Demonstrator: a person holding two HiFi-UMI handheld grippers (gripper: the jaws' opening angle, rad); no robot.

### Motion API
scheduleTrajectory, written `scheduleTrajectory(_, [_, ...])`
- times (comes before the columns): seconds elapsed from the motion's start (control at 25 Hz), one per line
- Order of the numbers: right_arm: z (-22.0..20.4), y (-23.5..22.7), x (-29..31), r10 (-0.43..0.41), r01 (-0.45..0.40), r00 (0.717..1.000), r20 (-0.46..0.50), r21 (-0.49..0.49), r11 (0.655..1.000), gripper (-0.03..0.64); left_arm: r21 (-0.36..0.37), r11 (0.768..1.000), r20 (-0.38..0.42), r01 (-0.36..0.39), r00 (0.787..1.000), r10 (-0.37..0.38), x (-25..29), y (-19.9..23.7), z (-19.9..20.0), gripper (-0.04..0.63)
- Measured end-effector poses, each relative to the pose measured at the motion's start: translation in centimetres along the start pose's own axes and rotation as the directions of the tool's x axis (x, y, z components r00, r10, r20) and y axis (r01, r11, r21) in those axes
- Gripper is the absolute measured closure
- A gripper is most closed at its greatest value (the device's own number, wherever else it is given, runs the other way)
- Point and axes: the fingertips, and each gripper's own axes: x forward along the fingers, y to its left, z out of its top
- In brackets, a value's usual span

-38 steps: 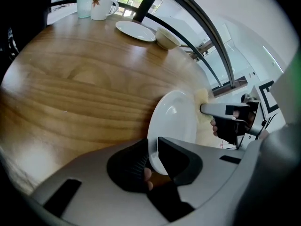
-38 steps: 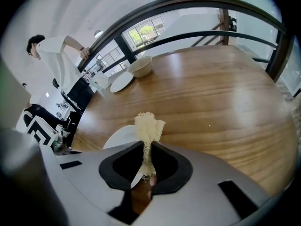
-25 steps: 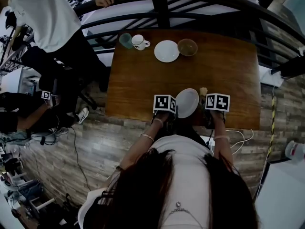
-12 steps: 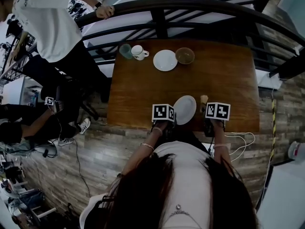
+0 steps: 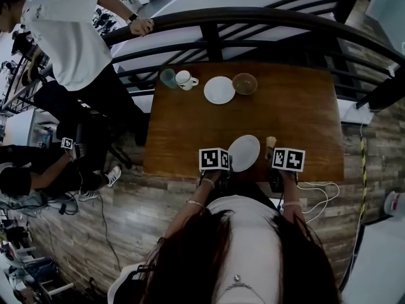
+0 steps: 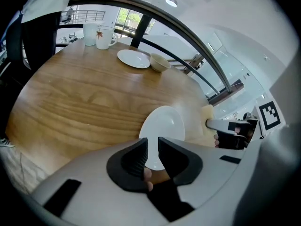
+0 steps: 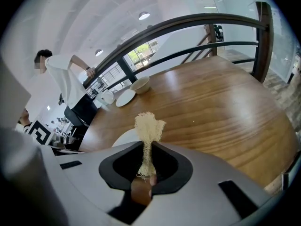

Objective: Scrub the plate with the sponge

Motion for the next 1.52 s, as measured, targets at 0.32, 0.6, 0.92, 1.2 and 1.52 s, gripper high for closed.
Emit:
scheduleTrajectory(0.32, [0.2, 0.7, -1.2, 0.018, -0.018, 0.999, 0.034, 0.007, 1.0, 0.549, -0.012, 1.0, 0.036, 0.017, 0.999, -0.016, -1.1, -0.4, 0.3, 0.525])
scheduleTrajectory(0.6, [-0.3, 1.1, -1.6, 0.006, -0.005, 0.999, 0.039, -0.026, 1.0, 0.549, -0.012, 1.0, 0.083, 0.014, 0.996, -0.013, -1.9, -0.4, 0.7, 0.525])
scheduleTrajectory(0.92, [-0.6, 1.5, -2.6, 0.003, 0.003, 0.998, 0.064, -0.091, 0.996, 0.549, 0.048, 0.999, 0.156, -0.009, 0.988, 0.001, -3.2, -1.5, 1.3, 0.525])
scheduleTrajectory(1.2, [-0.7, 1.9, -2.7, -0.005, 0.012, 0.998, 0.06, -0.12, 0.993, 0.549, 0.072, 0.997, 0.203, -0.006, 0.979, -0.009, -4.0, -1.7, 2.4, 0.525])
scheduleTrajectory(1.52, [-0.2, 1.7, -2.9, -0.009, 0.017, 0.998, 0.067, -0.122, 0.992, 0.549, 0.088, 0.996, 0.233, -0.022, 0.973, 0.001, -4.2, -1.9, 3.3, 0.548])
